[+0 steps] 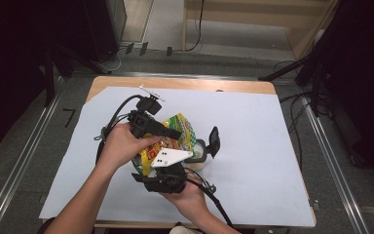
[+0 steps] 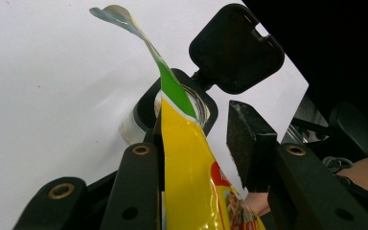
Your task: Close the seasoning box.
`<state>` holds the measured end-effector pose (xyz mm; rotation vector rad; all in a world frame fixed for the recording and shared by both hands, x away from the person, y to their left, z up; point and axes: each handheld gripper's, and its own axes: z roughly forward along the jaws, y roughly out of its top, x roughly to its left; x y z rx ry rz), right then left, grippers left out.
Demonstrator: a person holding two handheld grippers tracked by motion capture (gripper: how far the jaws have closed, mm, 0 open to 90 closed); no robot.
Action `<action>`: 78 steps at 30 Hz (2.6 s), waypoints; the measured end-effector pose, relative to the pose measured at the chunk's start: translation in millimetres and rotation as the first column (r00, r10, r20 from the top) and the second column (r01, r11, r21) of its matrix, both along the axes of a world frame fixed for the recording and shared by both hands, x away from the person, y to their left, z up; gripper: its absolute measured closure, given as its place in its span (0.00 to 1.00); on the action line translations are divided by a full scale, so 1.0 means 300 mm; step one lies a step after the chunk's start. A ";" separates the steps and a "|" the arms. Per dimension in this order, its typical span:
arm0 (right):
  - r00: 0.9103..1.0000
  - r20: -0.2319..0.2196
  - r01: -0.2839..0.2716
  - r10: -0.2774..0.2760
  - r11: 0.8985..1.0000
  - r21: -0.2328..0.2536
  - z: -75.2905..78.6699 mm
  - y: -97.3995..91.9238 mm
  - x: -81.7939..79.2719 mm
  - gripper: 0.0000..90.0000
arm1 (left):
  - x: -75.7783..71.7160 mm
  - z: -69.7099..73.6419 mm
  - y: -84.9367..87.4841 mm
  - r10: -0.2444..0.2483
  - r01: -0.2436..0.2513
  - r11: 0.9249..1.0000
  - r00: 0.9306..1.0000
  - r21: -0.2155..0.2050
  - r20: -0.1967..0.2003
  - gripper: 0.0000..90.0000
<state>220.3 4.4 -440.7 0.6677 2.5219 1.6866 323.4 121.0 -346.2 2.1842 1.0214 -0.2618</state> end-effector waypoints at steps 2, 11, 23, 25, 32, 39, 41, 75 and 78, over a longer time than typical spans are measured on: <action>1.000 -0.005 -0.001 0.001 1.000 0.000 -0.001 0.001 0.000 0.68 | 0.000 -0.001 0.000 0.001 -0.001 1.000 1.000 0.002 0.001 0.74; 1.000 0.002 -0.003 0.003 1.000 0.009 0.001 0.006 -0.002 0.68 | -0.008 0.010 -0.001 0.005 -0.005 1.000 1.000 0.014 0.014 0.74; 1.000 0.028 0.010 -0.010 1.000 -0.008 -0.004 0.014 -0.006 0.68 | -0.019 0.018 -0.010 0.010 -0.010 1.000 0.999 0.023 0.036 0.74; 0.999 0.033 0.017 -0.016 1.000 -0.008 -0.001 0.014 -0.007 0.68 | -0.019 0.023 -0.006 0.008 -0.008 1.000 0.999 0.011 0.037 0.74; 0.999 0.043 0.030 -0.030 1.000 -0.002 0.002 0.013 -0.007 0.69 | -0.026 0.033 -0.006 0.011 -0.012 1.000 0.999 0.001 0.049 0.73; 0.999 0.031 0.025 -0.025 1.000 0.011 0.005 0.011 -0.005 0.68 | -0.024 0.031 -0.006 0.010 -0.010 1.000 0.999 0.011 0.043 0.73; 1.000 0.016 0.017 -0.017 1.000 0.022 0.007 0.012 -0.007 0.68 | -0.022 0.029 -0.005 0.011 -0.011 1.000 0.999 0.010 0.039 0.73; 0.999 -0.035 0.039 -0.038 0.999 0.018 0.003 -0.013 0.041 0.68 | 0.043 0.013 -0.046 -0.012 0.011 1.000 1.000 0.023 0.013 0.73; 0.999 -0.024 0.040 -0.040 0.999 0.015 0.004 -0.013 0.040 0.68 | 0.042 0.015 -0.044 -0.012 0.012 1.000 1.000 0.021 0.016 0.73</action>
